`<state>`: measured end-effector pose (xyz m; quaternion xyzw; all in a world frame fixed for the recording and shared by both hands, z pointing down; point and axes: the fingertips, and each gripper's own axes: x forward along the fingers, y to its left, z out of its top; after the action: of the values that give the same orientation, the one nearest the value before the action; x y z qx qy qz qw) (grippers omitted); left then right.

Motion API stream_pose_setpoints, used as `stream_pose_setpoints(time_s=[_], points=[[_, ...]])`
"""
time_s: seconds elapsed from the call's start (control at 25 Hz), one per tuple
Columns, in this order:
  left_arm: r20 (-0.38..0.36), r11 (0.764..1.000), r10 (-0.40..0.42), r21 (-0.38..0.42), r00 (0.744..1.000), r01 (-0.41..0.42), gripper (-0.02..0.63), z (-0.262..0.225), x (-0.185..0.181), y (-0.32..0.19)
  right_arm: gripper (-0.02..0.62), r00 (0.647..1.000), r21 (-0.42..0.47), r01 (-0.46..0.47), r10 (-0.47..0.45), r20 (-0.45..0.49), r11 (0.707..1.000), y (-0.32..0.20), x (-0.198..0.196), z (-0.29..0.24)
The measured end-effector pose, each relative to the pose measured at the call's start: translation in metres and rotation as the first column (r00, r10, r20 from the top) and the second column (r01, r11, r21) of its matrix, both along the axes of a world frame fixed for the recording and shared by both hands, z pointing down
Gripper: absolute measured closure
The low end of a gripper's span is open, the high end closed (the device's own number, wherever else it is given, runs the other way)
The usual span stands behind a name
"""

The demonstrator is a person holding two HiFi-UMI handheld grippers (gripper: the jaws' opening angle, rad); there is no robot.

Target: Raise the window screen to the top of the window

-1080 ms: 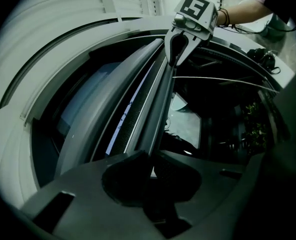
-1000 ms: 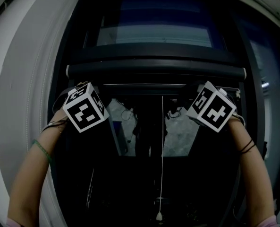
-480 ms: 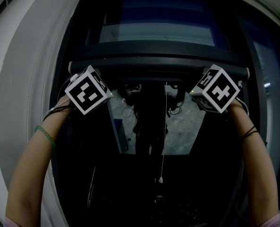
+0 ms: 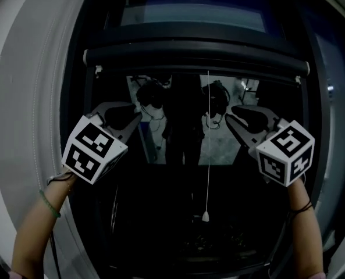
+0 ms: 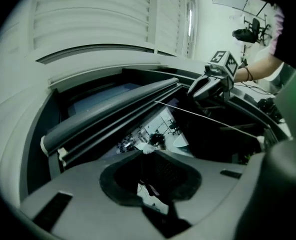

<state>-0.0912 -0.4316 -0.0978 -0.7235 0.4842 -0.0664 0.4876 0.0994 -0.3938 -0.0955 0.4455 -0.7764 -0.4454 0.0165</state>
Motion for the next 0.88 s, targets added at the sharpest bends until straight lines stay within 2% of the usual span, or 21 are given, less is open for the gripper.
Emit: stream_pose_setpoints(time_s=[0.08, 0.16, 0.28, 0.4, 0.52, 0.6, 0.76, 0.88], points=[[0.003, 0.999, 0.047, -0.018, 0.999, -0.047, 0.548, 0.038, 0.002, 0.004, 0.522, 1.0, -0.009, 0.019, -0.019, -0.012, 1.0, 0.005, -0.007, 0.04], [-0.045, 0.99, 0.126, -0.049, 0.991, -0.129, 0.548, 0.071, 0.007, 0.014, 0.522, 0.999, -0.021, 0.039, -0.039, -0.011, 0.999, 0.013, -0.014, 0.077], [-0.132, 0.962, 0.232, -0.113, 0.964, -0.247, 0.548, 0.125, 0.014, 0.031, 0.522, 0.998, -0.061, 0.066, -0.065, 0.018, 0.996, 0.026, -0.026, 0.135], [-0.185, 0.925, 0.285, -0.203, 0.94, -0.32, 0.548, 0.193, 0.019, 0.048, 0.522, 0.996, -0.132, 0.082, -0.075, 0.056, 0.988, 0.041, -0.04, 0.199], [-0.25, 0.902, 0.312, -0.227, 0.917, -0.368, 0.548, 0.237, 0.019, 0.066, 0.522, 0.994, -0.184, 0.084, -0.07, 0.081, 0.979, 0.054, -0.053, 0.251], [-0.278, 0.895, 0.309, -0.24, 0.909, -0.377, 0.548, 0.26, 0.02, 0.077, 0.522, 0.992, -0.217, 0.073, -0.05, 0.113, 0.973, 0.061, -0.054, 0.28], [-0.289, 0.872, 0.329, -0.274, 0.899, -0.407, 0.548, 0.31, 0.029, 0.098, 0.522, 0.98, -0.256, 0.049, 0.003, 0.201, 0.966, 0.081, -0.051, 0.326], [-0.355, 0.857, 0.306, -0.301, 0.884, -0.418, 0.548, 0.36, 0.028, 0.11, 0.522, 0.974, -0.293, 0.049, 0.019, 0.225, 0.955, 0.106, -0.053, 0.362]])
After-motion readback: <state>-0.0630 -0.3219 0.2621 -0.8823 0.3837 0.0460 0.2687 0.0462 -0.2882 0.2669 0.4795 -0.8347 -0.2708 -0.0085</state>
